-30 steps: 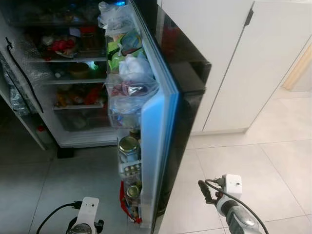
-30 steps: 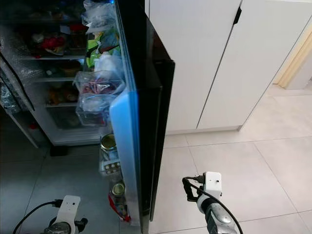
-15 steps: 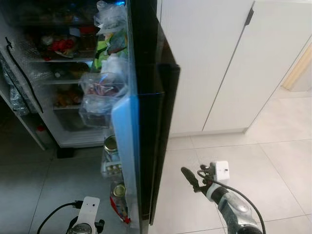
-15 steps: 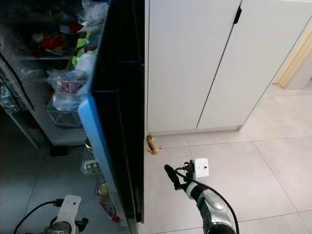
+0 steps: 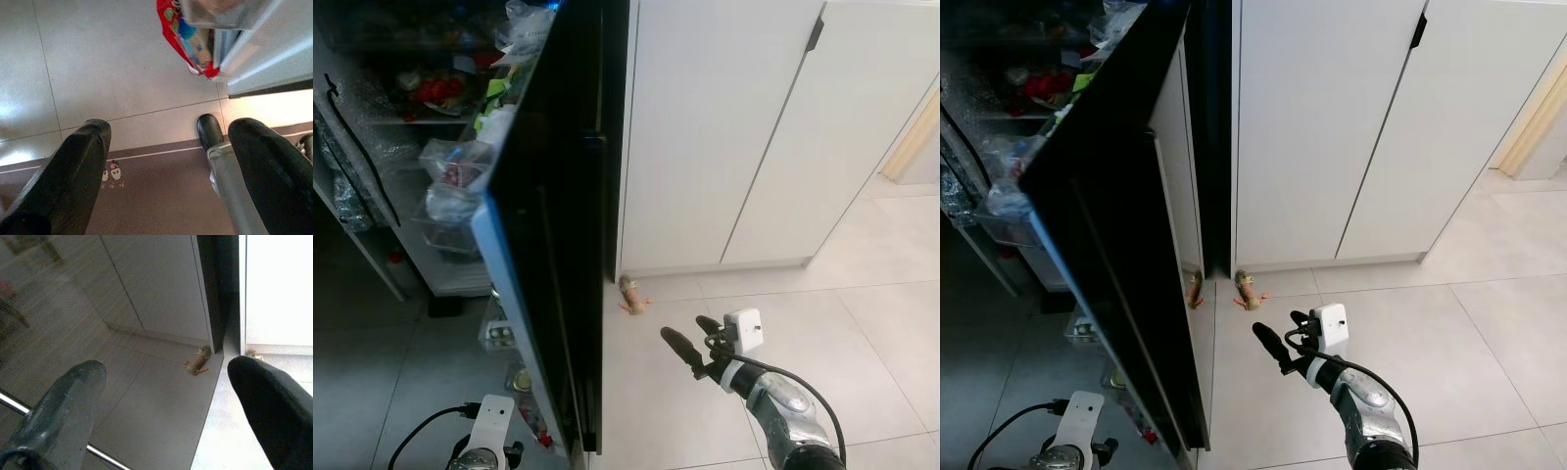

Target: Restocking fridge

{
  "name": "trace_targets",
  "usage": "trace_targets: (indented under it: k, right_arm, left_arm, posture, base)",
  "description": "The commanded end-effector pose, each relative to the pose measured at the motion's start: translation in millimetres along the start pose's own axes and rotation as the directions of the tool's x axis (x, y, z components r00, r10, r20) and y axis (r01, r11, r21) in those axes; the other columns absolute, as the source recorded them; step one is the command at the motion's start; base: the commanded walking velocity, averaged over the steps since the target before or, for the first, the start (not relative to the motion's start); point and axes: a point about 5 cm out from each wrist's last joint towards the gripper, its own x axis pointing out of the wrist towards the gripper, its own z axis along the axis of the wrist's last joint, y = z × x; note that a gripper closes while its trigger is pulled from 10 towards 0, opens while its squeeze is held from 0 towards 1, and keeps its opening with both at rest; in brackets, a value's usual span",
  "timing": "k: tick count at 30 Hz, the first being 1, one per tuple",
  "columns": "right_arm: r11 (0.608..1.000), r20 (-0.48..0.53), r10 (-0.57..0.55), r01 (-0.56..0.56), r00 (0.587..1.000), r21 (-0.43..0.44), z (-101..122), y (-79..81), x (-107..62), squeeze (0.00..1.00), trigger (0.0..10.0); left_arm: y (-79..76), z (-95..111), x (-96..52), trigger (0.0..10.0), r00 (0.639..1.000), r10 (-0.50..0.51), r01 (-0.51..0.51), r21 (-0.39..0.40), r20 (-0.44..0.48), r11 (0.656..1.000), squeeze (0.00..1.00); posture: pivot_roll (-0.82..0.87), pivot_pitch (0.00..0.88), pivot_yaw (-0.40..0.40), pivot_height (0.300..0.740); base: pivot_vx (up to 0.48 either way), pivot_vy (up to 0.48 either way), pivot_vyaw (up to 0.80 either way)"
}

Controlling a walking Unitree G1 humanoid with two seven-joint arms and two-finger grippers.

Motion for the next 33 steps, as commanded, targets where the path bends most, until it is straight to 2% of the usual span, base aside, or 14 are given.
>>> trace_targets:
  k: [1, 4, 12, 16, 25, 30, 33]
  right_arm:
    - [1.000, 0.006, 0.010, -0.010, 1.000, -0.004, 4, -1.2, -1.1, 0.00, 10.0]
    - [0.999, 0.015, 0.050, -0.050, 0.999, -0.016, 10, 0.9, 0.3, 0.00, 10.0]
    - [0.992, 0.034, 0.121, -0.119, 0.992, -0.041, 22, 7.3, 4.5, 0.00, 10.0]
    - [0.991, 0.037, 0.124, -0.122, 0.992, -0.046, 25, 8.2, 6.4, 0.00, 10.0]
    - [0.993, 0.031, 0.109, -0.108, 0.994, -0.037, 23, 6.6, 3.5, 0.00, 10.0]
    - [0.994, 0.016, 0.110, -0.109, 0.994, -0.025, 18, 6.6, 2.1, 0.00, 10.0]
    - [0.993, 0.003, 0.116, -0.115, 0.993, -0.019, 15, 7.7, 2.0, 0.00, 10.0]
  left_arm:
    - [1.4, -2, 0.2, 10.0, 0.999, 0.009, -0.007, 0.058, -0.034, 0.998, 0.00]
    - [3.5, -4, 0.3, 10.0, 0.996, 0.033, -0.024, 0.100, -0.083, 0.995, 0.00]
    - [4.1, -4, 0.3, 10.0, 0.993, 0.031, -0.015, 0.137, -0.114, 0.990, 0.00]
    - [5.0, -4, 0.3, 10.0, 0.989, 0.039, -0.010, 0.202, -0.141, 0.979, 0.00]
    - [5.7, -6, -0.1, 10.0, 0.985, 0.073, -0.047, 0.165, -0.156, 0.985, 0.00]
    - [4.9, -6, -0.1, 10.0, 0.985, 0.049, -0.021, 0.170, -0.164, 0.985, 0.00]
    - [2.9, -7, -0.3, 10.0, 0.982, 0.002, 0.032, 0.176, -0.188, 0.984, 0.00]
  posture:
    - [-0.15, 0.000, -0.043, 0.740]
    - [-0.15, 0.000, -0.042, 0.740]
    - [-0.15, 0.000, -0.041, 0.740]
    - [-0.15, 0.000, -0.042, 0.740]
    - [-0.15, 0.000, -0.042, 0.740]
    - [-0.14, 0.000, -0.042, 0.740]
    - [-0.14, 0.000, -0.042, 0.740]
  base:
    - [0.000, 0.000, 0.00]
    - [0.000, 0.000, 0.00]
    - [0.000, 0.000, 0.00]
    - [0.000, 0.000, 0.00]
    - [0.000, 0.000, 0.00]
    - [0.000, 0.000, 0.00]
    - [0.000, 0.000, 0.00]
